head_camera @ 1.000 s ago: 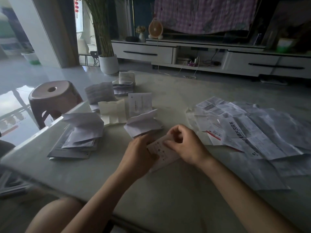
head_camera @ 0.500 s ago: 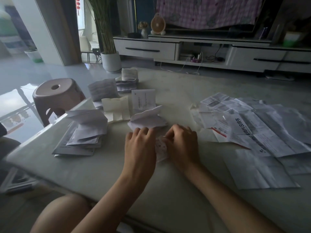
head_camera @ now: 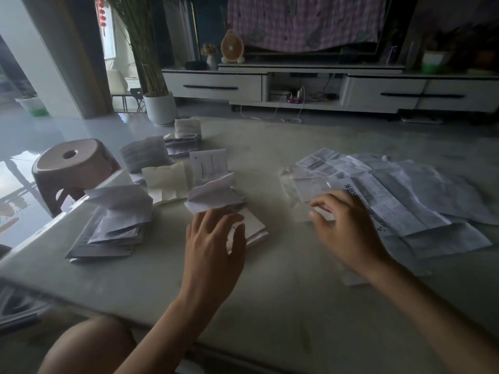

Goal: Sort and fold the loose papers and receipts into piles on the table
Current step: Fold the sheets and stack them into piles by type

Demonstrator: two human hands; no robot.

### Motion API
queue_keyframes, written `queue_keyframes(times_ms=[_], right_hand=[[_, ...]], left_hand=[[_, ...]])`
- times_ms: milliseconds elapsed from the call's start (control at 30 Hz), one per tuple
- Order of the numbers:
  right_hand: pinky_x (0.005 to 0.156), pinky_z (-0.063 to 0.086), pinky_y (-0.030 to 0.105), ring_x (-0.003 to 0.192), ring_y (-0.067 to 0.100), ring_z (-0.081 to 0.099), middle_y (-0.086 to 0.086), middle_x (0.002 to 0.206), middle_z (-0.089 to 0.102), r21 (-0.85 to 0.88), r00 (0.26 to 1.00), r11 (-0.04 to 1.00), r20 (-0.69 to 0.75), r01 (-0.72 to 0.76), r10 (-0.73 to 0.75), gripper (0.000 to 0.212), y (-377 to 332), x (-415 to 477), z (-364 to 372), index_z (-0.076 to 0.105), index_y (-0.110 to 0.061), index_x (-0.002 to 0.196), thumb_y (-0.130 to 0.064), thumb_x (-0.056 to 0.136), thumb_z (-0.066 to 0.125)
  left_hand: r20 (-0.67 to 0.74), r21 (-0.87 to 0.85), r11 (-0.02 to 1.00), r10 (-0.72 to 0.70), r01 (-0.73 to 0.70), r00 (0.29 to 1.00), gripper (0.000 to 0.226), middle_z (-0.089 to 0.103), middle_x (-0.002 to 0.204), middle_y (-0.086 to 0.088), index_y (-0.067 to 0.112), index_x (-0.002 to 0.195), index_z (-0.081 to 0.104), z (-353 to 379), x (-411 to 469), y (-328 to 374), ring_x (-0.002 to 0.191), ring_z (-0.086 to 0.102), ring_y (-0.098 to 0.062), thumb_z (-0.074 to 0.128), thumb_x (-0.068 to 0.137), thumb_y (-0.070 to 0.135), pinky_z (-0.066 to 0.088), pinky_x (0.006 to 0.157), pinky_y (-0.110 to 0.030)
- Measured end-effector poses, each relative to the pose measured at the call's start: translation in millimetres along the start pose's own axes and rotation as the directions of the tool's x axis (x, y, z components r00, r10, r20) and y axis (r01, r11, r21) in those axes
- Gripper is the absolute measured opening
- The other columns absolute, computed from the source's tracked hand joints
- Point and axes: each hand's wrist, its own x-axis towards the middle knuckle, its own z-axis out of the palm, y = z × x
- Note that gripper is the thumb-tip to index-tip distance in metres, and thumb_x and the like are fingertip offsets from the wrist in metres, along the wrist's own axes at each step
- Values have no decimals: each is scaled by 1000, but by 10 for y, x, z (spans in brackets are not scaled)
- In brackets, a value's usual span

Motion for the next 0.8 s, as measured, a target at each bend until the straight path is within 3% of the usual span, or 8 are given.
queue_keyframes(times_ms=[100,233,333,433,567,667,733,800], right_hand=[[103,32,39,125,32,45,14,133,50,-168,984,982,142,-85,110,27,301,-140,-313,68,-16,111,-24,85,65],[115,11,35,143,20,11,4,156,12,-339,866,935,432,-103,252,57,509,-359,-469,34,-29,142,-54,91,42],[116,12,34,143,19,12,5,155,16,-337,849,935,459,-107,262,76,543,-401,-507,23,-20,146,-66,86,33],[112,26,31,139,19,28,4,149,32,-200,876,974,445,-104,185,65,513,-370,-631,32,-14,141,-51,90,45],[92,25,8,129,15,42,-1,142,44,3,953,990,275,-138,131,54,397,-285,-923,41,-12,139,-32,90,56],[84,36,7,109,6,57,-1,130,57,262,986,953,107,-153,129,42,344,-193,-1164,54,-14,129,-20,88,60],[78,44,7,98,1,61,-4,120,64,567,983,805,59,-176,174,32,274,-140,-1337,62,-15,118,-16,86,62],[74,51,13,97,6,64,-6,106,69,833,967,517,80,-197,241,25,224,-128,-1539,67,-17,105,-18,80,62]], left_hand=[[-3,-68,989,130,-129,992,21,65,102,-5,10,93,69,93,-68,135,95,56,-21,51,86,19,43,82,-30],[67,-128,966,235,-225,970,22,62,103,-5,9,97,68,214,-180,343,94,56,-20,49,89,17,46,78,-33],[119,-166,954,270,-249,955,20,62,103,-1,13,98,67,257,-288,535,95,56,-16,50,88,16,45,80,-30],[183,-251,944,266,-216,947,20,62,104,2,15,98,67,274,-398,710,98,55,-10,50,87,18,45,83,-23],[266,-442,890,16,107,964,18,63,105,12,22,100,65,314,-310,950,96,58,2,53,88,28,45,81,-12],[482,-651,571,-199,500,854,19,65,108,4,19,105,61,386,-63,1170,93,61,3,64,87,18,49,79,-14],[672,-637,330,-205,697,711,34,61,116,-1,21,109,56,464,147,1262,105,59,-6,70,80,32,49,88,-23],[806,-550,189,-133,813,576,58,53,127,-4,22,111,50,549,350,1360,115,54,-18,71,68,55,45,95,-33]])
